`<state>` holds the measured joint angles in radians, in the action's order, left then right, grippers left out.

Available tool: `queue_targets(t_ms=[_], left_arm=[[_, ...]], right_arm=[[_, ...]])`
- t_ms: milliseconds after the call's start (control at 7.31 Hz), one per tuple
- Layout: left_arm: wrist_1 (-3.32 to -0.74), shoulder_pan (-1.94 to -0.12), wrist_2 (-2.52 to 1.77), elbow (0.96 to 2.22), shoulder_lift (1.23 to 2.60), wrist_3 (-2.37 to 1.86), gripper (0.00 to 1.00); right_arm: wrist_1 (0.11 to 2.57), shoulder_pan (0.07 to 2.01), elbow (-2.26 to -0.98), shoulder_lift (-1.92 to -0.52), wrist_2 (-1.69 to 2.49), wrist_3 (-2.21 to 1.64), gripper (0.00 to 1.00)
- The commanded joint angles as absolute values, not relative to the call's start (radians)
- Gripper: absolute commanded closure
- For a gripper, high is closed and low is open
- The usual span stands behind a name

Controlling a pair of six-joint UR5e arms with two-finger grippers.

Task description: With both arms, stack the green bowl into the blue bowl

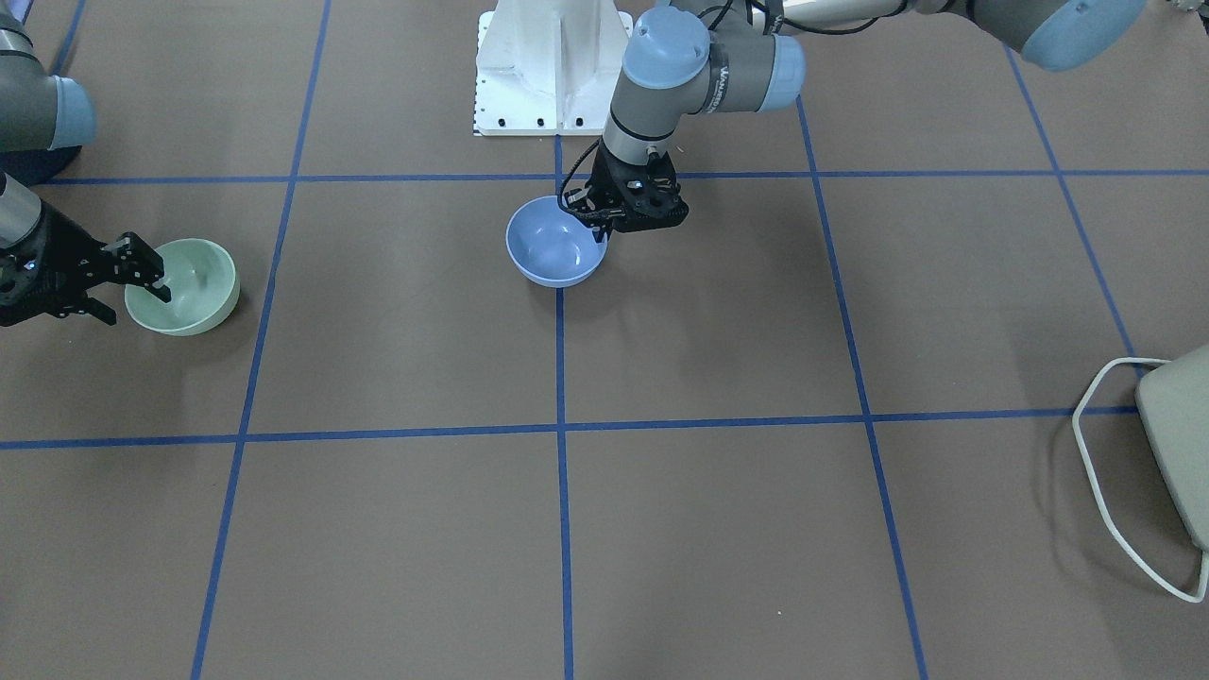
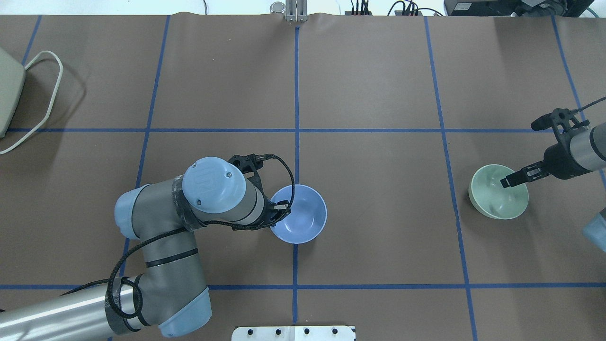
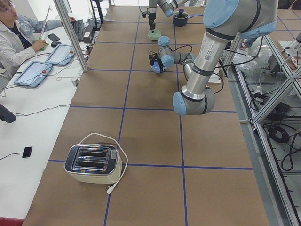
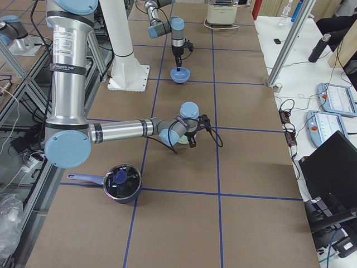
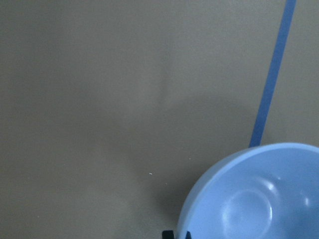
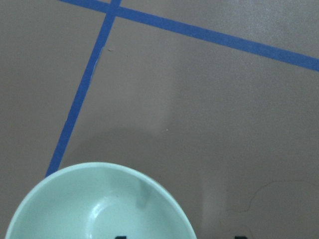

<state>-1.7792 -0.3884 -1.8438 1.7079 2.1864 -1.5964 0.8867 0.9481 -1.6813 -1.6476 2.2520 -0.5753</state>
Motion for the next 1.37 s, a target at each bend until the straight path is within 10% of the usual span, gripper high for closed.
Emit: queue_targets(t_ms=[0, 411, 821, 1232], left_arm=[[-1.782, -0.388, -1.844, 1.677, 2.209, -1.594, 0.96], [-1.782, -0.39, -1.844, 1.677, 2.207, -1.589, 0.88], [-1.836, -0.391, -1.81, 1.678, 2.198, -1.563, 0.21], [-1.835, -0.411, -1.822, 1.725, 2.197, -1.523, 0.09]], right_arm=[[0.887, 0.946, -1.681, -1.647, 2.252, -0.575, 0.22], [0.887, 0.946, -1.681, -1.646, 2.25, -0.575, 0.21], [0.887, 0.946, -1.68, -1.646, 2.25, -0.575, 0.21], [0.887, 0.946, -1.678, -1.646, 2.25, -0.575, 0.46]])
